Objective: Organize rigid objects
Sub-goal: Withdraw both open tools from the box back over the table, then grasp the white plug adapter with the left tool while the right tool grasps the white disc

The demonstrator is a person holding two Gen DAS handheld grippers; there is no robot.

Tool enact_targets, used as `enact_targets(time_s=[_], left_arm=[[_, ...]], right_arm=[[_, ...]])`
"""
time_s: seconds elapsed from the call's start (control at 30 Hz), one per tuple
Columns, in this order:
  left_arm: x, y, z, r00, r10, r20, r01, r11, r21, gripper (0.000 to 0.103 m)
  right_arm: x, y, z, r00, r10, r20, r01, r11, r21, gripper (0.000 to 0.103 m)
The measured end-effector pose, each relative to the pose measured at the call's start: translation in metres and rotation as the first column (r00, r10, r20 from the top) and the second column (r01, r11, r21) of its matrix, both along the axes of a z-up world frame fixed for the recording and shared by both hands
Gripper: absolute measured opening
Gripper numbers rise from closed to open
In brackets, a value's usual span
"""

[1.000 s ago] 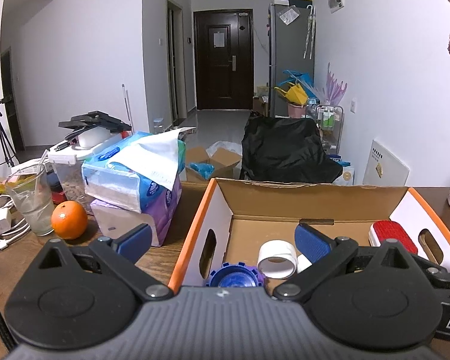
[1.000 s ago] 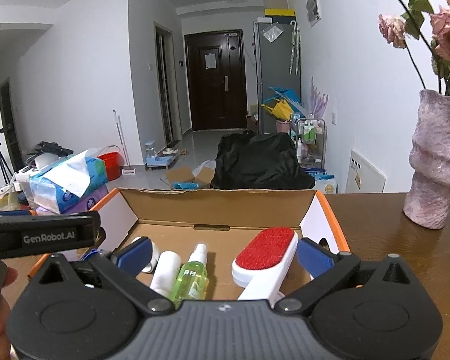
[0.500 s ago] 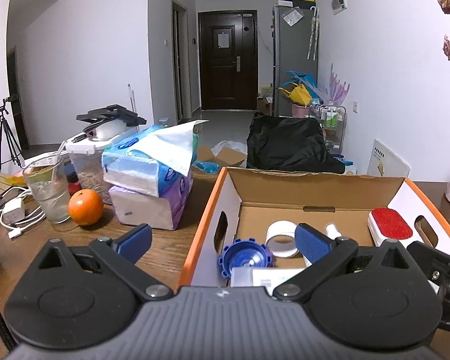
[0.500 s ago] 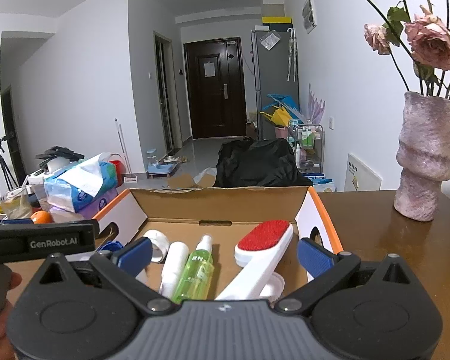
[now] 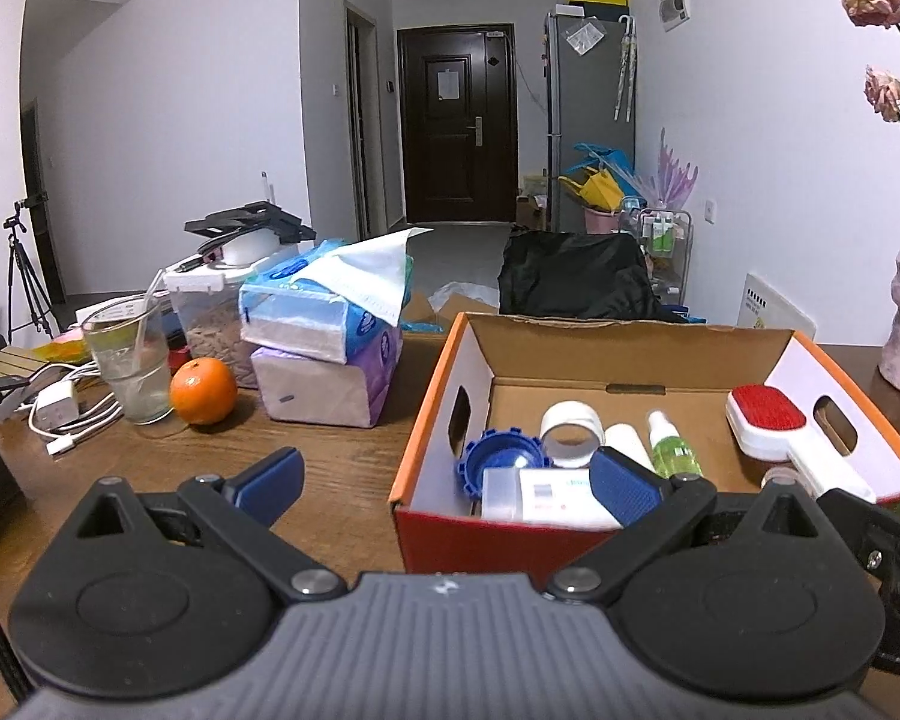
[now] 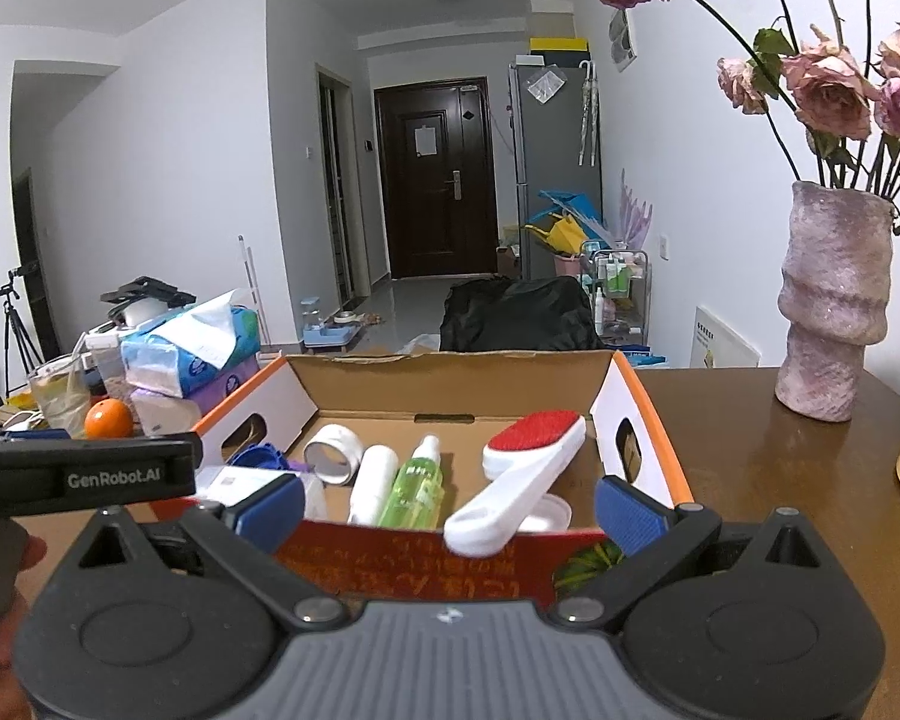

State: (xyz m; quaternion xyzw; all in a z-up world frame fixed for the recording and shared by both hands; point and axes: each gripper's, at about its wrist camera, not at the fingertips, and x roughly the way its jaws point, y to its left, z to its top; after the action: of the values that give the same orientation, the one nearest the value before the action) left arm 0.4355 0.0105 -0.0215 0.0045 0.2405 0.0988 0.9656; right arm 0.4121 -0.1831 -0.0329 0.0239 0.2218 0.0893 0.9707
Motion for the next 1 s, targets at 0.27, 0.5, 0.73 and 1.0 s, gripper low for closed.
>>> enact_targets(time_s=[0.27,0.5,0.73,1.0], left_arm=[[-0.029,0.003,-0.002,1.000,0.001,-0.002,-0.001,1.000,0.001,0.103],[-0.053,0.008,-0.005,1.000,0.011,-0.013,-0.011,1.000,0.006,0.103],[-0.073,0.014,-0.011,0.999,0.023,-0.032,-0.023,1.000,-0.004,0.103],[-0.095,0.024,-0.021,0.997,0.026,-0.067,-0.028,0.999,-0.031,0.103]], right_arm=[[-0.024,0.003,-0.005,1.000,0.008,-0.017,-0.008,1.000,-0.008,0.103],[-0.040,0.004,-0.014,0.999,0.009,-0.049,-0.010,0.999,-0.035,0.103],[-0.054,0.008,-0.028,0.996,0.001,-0.088,-0.007,0.997,-0.071,0.103],[-0.066,0.011,-0.039,0.993,-0.005,-0.119,-0.008,0.994,-0.109,0.101]])
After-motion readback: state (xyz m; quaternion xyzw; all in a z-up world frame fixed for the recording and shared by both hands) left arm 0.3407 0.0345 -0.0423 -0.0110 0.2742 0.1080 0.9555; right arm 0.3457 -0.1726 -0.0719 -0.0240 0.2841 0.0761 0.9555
